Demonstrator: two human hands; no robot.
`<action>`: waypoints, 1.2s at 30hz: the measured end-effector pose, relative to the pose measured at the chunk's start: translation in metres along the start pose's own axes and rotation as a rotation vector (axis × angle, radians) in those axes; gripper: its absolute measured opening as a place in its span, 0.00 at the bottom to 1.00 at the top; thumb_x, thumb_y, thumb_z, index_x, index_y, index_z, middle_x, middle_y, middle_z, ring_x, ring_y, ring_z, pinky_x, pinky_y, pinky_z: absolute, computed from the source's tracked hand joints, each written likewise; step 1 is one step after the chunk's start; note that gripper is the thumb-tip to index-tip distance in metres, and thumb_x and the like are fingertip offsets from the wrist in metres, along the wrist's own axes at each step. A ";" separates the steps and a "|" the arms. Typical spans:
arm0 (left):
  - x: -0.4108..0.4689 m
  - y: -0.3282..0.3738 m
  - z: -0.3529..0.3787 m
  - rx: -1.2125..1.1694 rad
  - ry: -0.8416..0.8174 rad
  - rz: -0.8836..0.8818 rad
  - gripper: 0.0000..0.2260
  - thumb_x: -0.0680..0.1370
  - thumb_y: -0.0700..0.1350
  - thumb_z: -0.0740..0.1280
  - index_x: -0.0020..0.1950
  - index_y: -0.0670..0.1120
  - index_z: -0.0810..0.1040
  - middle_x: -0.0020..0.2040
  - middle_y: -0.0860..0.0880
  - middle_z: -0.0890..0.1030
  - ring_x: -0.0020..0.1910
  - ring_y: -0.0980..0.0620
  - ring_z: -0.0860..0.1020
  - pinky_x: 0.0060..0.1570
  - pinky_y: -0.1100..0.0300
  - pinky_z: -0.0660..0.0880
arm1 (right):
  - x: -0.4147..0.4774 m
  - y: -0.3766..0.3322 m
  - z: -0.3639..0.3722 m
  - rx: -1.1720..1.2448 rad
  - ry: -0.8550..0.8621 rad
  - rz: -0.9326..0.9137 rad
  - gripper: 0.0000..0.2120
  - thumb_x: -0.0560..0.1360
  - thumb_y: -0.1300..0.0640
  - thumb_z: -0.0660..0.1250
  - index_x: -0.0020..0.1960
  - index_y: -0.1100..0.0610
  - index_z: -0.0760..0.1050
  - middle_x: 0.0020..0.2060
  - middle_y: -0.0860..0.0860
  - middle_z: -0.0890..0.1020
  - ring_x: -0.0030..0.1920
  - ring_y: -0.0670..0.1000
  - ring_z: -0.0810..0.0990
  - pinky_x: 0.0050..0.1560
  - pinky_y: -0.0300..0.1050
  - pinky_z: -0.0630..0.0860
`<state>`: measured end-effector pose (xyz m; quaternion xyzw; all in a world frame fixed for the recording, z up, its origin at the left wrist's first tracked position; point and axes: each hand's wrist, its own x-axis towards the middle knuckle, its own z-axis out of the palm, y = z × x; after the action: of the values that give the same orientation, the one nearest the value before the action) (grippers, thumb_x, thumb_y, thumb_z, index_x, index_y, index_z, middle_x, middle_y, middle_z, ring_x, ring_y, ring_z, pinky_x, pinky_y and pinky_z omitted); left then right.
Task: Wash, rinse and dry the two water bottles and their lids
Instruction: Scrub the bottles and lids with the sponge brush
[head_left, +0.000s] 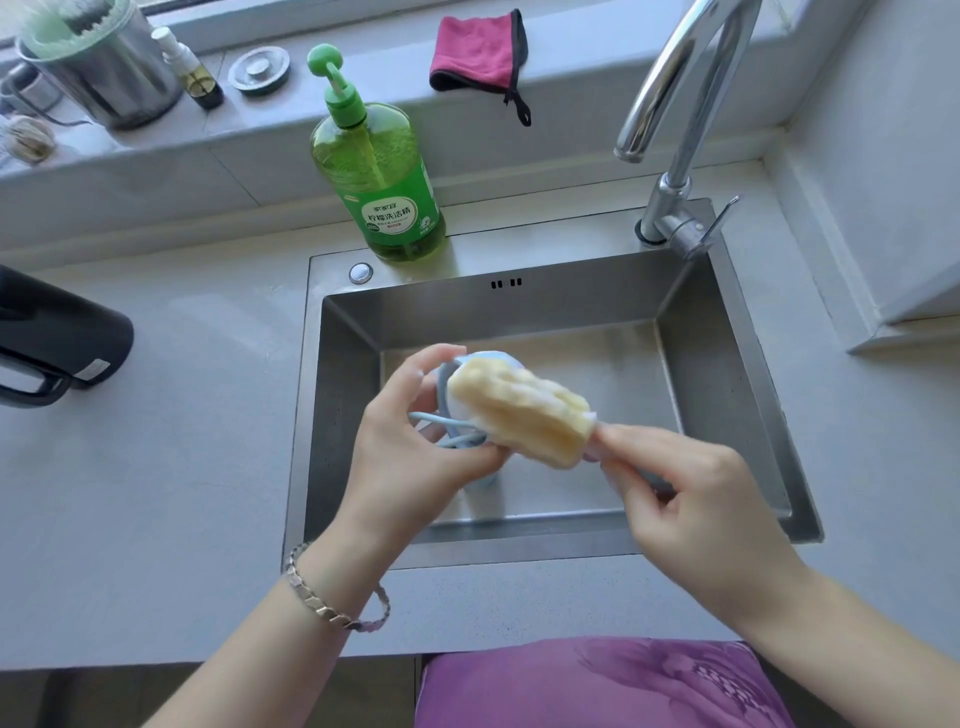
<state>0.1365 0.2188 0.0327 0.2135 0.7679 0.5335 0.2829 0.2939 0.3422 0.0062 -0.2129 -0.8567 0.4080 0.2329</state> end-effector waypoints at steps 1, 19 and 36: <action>-0.001 0.000 0.001 0.020 -0.024 0.010 0.29 0.59 0.35 0.80 0.52 0.59 0.77 0.48 0.50 0.82 0.49 0.55 0.81 0.45 0.66 0.78 | 0.005 0.004 0.001 0.010 0.020 0.033 0.14 0.70 0.66 0.63 0.51 0.57 0.82 0.43 0.46 0.85 0.43 0.47 0.82 0.40 0.39 0.75; 0.005 -0.003 0.001 0.021 -0.076 -0.018 0.32 0.58 0.35 0.80 0.54 0.61 0.76 0.49 0.58 0.81 0.45 0.65 0.80 0.42 0.72 0.75 | 0.018 0.011 0.010 0.042 0.031 0.135 0.16 0.71 0.61 0.62 0.55 0.48 0.78 0.42 0.46 0.84 0.41 0.55 0.82 0.35 0.50 0.77; 0.002 -0.014 -0.004 -0.137 -0.123 -0.108 0.32 0.54 0.40 0.79 0.54 0.58 0.75 0.54 0.54 0.80 0.46 0.52 0.82 0.42 0.62 0.77 | 0.013 0.025 0.004 0.048 -0.071 0.455 0.16 0.74 0.66 0.64 0.58 0.53 0.80 0.42 0.47 0.85 0.24 0.39 0.71 0.27 0.30 0.64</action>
<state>0.1323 0.2128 0.0200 0.1842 0.7212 0.5547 0.3717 0.2861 0.3612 -0.0125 -0.3805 -0.7842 0.4777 0.1096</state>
